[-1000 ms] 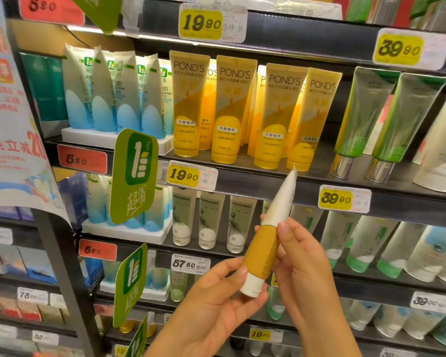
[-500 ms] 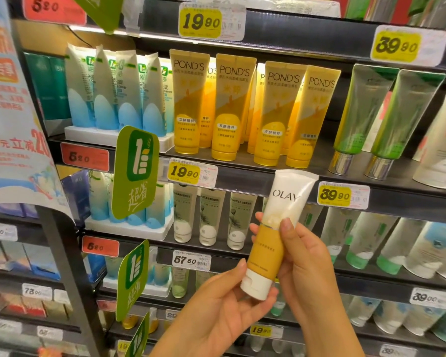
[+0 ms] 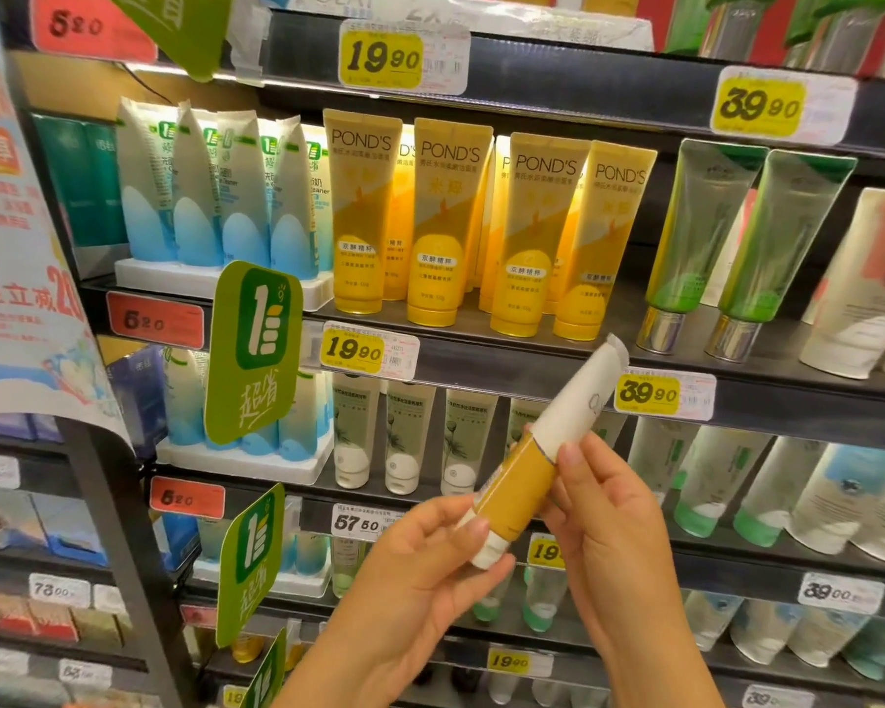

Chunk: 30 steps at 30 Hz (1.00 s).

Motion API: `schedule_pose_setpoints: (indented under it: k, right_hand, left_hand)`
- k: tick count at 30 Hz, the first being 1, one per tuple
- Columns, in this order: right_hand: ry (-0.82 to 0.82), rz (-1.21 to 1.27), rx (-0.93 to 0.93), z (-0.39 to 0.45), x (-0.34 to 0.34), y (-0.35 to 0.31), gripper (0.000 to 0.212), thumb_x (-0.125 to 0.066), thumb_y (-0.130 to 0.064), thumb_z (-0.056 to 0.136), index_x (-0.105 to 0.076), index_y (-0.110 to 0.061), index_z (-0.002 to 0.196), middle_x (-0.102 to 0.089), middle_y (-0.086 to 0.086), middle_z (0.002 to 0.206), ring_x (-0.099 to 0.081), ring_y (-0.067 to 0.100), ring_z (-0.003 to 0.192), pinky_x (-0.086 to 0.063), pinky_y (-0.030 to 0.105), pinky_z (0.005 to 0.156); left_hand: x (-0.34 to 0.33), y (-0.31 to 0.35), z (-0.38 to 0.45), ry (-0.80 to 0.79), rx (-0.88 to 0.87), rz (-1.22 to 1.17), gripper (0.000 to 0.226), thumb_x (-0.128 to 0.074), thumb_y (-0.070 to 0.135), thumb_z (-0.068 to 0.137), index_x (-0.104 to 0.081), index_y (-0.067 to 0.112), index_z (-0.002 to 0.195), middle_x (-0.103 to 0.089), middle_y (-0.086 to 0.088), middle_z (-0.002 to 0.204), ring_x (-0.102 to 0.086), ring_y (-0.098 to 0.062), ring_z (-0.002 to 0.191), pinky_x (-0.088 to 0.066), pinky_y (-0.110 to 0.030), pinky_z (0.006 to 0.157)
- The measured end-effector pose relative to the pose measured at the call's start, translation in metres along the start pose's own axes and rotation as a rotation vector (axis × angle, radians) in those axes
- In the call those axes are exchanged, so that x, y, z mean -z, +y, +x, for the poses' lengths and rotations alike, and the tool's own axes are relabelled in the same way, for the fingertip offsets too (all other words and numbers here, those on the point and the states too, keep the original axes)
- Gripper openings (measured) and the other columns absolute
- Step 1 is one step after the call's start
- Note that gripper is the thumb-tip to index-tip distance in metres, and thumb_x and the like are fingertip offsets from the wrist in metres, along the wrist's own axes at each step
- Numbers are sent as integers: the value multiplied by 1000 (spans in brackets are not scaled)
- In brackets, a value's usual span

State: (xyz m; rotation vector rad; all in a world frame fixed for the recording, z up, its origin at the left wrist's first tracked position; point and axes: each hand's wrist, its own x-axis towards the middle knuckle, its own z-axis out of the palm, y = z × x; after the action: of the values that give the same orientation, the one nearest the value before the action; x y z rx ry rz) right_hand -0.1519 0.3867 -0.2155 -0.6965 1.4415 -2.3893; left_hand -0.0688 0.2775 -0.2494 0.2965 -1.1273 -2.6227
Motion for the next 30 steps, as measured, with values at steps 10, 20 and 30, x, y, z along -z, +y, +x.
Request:
schedule_pose_setpoints:
  k: [10, 20, 30]
  right_hand:
    - [4, 97, -64, 0, 2, 2, 35, -48, -28, 83, -60, -10, 110, -72, 10, 101, -68, 23, 93, -56, 39, 84]
    - [30, 148, -42, -1, 0, 2, 36, -47, -28, 83, -59, -11, 113, -72, 7, 101, -67, 20, 91, -58, 35, 81]
    - [-101, 202, -62, 1, -8, -6, 37, -51, -23, 83, -60, -9, 116, -68, 13, 95, -66, 24, 85, -57, 39, 74]
  left_hand:
    - [-8, 6, -4, 165, -353, 681, 40, -73, -4, 73, -63, 25, 98, -69, 9, 92, -63, 7, 86, -49, -8, 65]
    - [-10, 8, -7, 126, -373, 698, 39, -74, -4, 71, -64, 21, 99, -68, 4, 96, -63, 7, 85, -49, -7, 63]
    - [-1, 16, -10, -15, 65, -1, 41, -73, -2, 62, -63, -5, 102, -70, -20, 89, -69, -27, 72, -59, -35, 60]
